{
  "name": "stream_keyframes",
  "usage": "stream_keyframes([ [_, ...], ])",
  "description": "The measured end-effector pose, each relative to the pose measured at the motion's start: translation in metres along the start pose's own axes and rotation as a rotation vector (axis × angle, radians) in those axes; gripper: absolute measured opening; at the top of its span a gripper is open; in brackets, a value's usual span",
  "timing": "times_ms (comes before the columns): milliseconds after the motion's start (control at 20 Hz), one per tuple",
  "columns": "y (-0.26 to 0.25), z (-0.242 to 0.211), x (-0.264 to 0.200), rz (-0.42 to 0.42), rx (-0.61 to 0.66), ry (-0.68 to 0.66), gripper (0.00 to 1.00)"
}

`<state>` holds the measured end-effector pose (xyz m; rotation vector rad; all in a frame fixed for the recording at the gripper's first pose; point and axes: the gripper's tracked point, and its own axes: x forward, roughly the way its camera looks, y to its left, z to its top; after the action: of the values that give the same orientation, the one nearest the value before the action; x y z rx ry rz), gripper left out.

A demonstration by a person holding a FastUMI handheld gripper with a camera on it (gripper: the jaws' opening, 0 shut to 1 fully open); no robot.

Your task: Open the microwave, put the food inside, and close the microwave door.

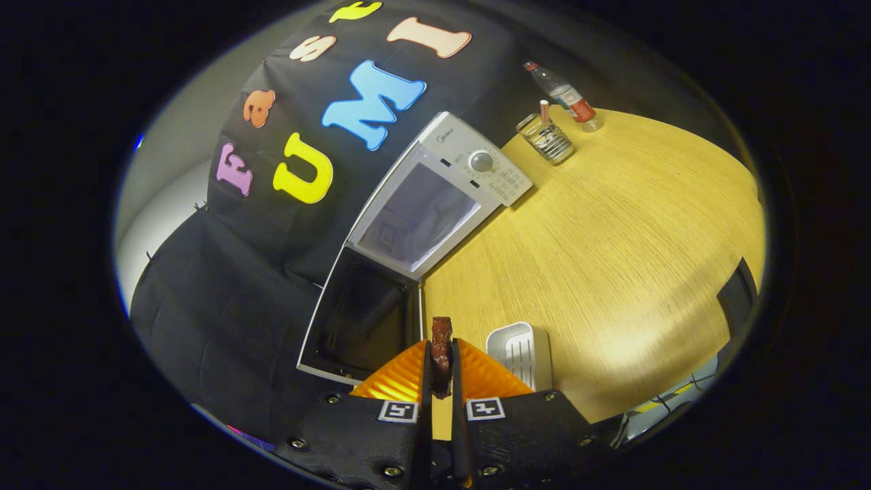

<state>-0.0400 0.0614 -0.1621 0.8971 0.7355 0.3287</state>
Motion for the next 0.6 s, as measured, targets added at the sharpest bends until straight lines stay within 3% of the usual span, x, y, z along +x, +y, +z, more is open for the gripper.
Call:
stream_keyframes([
  [600, 0.065, 0.052, 0.077, 0.097, -0.061, -0.032, 0.11],
])
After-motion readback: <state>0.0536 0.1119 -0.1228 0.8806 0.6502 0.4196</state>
